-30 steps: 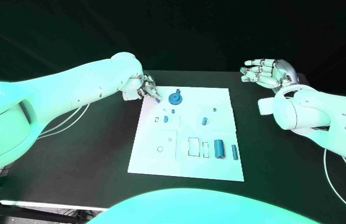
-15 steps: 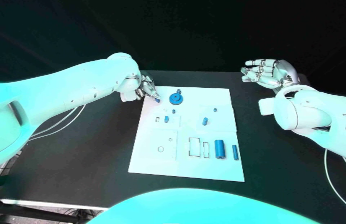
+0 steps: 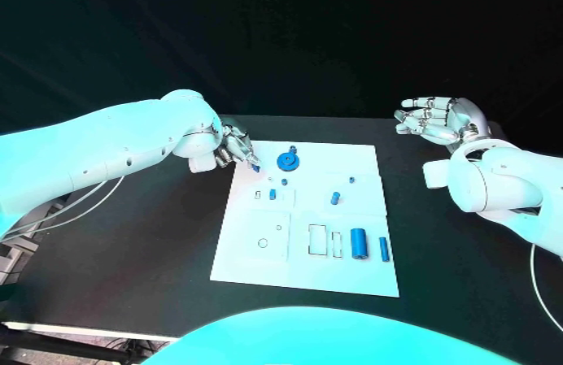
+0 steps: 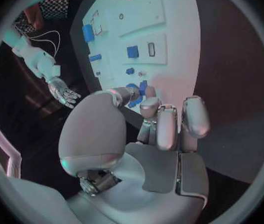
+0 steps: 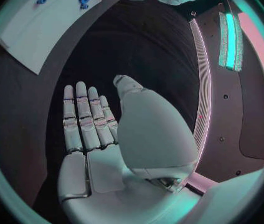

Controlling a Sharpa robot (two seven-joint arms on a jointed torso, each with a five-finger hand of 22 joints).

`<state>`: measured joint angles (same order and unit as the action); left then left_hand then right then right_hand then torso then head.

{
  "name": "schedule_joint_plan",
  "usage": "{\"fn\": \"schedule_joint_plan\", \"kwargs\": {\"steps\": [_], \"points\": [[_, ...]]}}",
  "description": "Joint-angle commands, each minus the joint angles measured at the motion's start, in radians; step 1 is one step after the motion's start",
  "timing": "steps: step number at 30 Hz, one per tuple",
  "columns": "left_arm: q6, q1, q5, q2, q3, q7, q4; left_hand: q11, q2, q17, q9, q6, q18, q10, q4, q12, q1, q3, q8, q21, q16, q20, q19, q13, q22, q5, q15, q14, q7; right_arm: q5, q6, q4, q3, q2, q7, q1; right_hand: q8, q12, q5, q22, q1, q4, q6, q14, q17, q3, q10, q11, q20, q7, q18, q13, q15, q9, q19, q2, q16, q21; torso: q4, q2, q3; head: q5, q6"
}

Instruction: Assemble the parts on the task board

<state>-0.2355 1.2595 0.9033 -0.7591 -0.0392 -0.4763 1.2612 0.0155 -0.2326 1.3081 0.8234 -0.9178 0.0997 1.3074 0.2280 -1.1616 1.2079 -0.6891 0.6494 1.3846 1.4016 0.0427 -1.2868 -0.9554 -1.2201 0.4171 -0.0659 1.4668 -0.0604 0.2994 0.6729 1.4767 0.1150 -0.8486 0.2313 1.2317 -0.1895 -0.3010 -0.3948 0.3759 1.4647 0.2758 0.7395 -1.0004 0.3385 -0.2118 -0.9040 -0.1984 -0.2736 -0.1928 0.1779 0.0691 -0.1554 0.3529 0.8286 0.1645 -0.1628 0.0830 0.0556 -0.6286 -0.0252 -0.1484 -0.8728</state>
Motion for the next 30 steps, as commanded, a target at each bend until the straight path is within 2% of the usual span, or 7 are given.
{"fn": "schedule_joint_plan", "kwargs": {"steps": [1, 7, 14, 24, 30], "points": [[0.044, 0.000, 0.024, -0.016, 0.001, 0.026, 0.040, 0.003, -0.002, 0.012, 0.002, -0.013, -0.016, 0.014, -0.207, -0.009, -0.014, -0.197, -0.006, 0.008, 0.004, -0.003, -0.011, -0.008, -0.007, 0.017, -0.007, 0.039, 0.002, 0.006, -0.012, 0.001, 0.000, -0.002, 0.008, 0.000, -0.004, -0.005, -0.003, -0.001, -0.010, 0.001, -0.008, -0.004, -0.002, -0.005, -0.001, -0.008, 0.000, -0.081, 0.005, -0.001, -0.002, -0.001, -0.005, 0.003, 0.005, -0.006, 0.0013, -0.001, 0.0004, -0.003, 0.000], [0.078, -0.007, 0.084, -0.044, 0.000, 0.029, 0.103, 0.006, -0.007, 0.013, 0.004, -0.024, -0.019, 0.026, -0.217, -0.019, -0.023, -0.198, -0.009, 0.017, 0.004, -0.005, -0.021, -0.024, -0.022, 0.040, -0.009, 0.040, 0.005, 0.006, -0.011, 0.001, 0.000, -0.003, 0.008, -0.001, -0.004, -0.005, -0.004, -0.002, -0.010, 0.001, -0.008, -0.004, -0.002, -0.005, -0.001, -0.008, 0.000, -0.081, 0.005, -0.002, -0.002, -0.002, -0.005, 0.003, 0.006, -0.006, -0.0004, -0.001, 0.0006, -0.006, 0.000], [0.096, -0.027, 0.144, -0.061, -0.003, 0.017, 0.159, 0.008, -0.010, 0.013, 0.005, -0.031, -0.021, 0.035, -0.224, -0.029, -0.029, -0.200, -0.011, 0.023, 0.004, -0.007, -0.029, -0.038, -0.032, 0.055, -0.011, 0.040, 0.007, 0.005, -0.011, 0.001, 0.000, -0.004, 0.009, -0.002, -0.004, -0.005, -0.004, -0.002, -0.010, 0.001, -0.008, -0.004, -0.002, -0.005, -0.001, -0.008, 0.000, -0.081, 0.005, -0.002, -0.002, -0.002, -0.005, 0.003, 0.006, -0.006, -0.0012, -0.001, 0.0011, -0.010, 0.000], [0.093, -0.056, 0.208, -0.067, -0.015, -0.004, 0.179, 0.009, -0.012, 0.014, 0.005, -0.036, -0.022, 0.041, -0.229, -0.034, -0.032, -0.201, -0.012, 0.027, 0.004, -0.008, -0.034, -0.046, -0.039, 0.063, -0.012, 0.041, 0.009, 0.005, -0.011, 0.001, 0.000, -0.006, 0.009, -0.003, -0.004, -0.005, -0.004, -0.002, -0.010, 0.001, -0.008, -0.004, -0.002, -0.005, -0.001, -0.008, 0.000, -0.081, 0.005, -0.002, -0.002, -0.002, -0.005, 0.003, 0.006, -0.006, 0.0014, -0.002, 0.0014, -0.014, 0.000], [0.095, -0.065, 0.219, -0.070, -0.017, -0.012, 0.187, 0.010, -0.013, 0.013, 0.005, -0.038, -0.023, 0.042, -0.231, -0.036, -0.033, -0.202, -0.013, 0.028, 0.004, -0.008, -0.035, -0.048, -0.040, 0.067, -0.013, 0.041, 0.009, 0.005, -0.012, 0.001, 0.000, -0.007, 0.009, -0.004, -0.004, -0.005, -0.004, -0.002, -0.010, 0.001, -0.008, -0.004, -0.002, -0.005, -0.001, -0.008, 0.000, -0.081, 0.005, -0.002, -0.002, -0.002, -0.005, 0.003, 0.006, -0.006, 0.0000, -0.002, 0.0008, -0.014, 0.000]]}}
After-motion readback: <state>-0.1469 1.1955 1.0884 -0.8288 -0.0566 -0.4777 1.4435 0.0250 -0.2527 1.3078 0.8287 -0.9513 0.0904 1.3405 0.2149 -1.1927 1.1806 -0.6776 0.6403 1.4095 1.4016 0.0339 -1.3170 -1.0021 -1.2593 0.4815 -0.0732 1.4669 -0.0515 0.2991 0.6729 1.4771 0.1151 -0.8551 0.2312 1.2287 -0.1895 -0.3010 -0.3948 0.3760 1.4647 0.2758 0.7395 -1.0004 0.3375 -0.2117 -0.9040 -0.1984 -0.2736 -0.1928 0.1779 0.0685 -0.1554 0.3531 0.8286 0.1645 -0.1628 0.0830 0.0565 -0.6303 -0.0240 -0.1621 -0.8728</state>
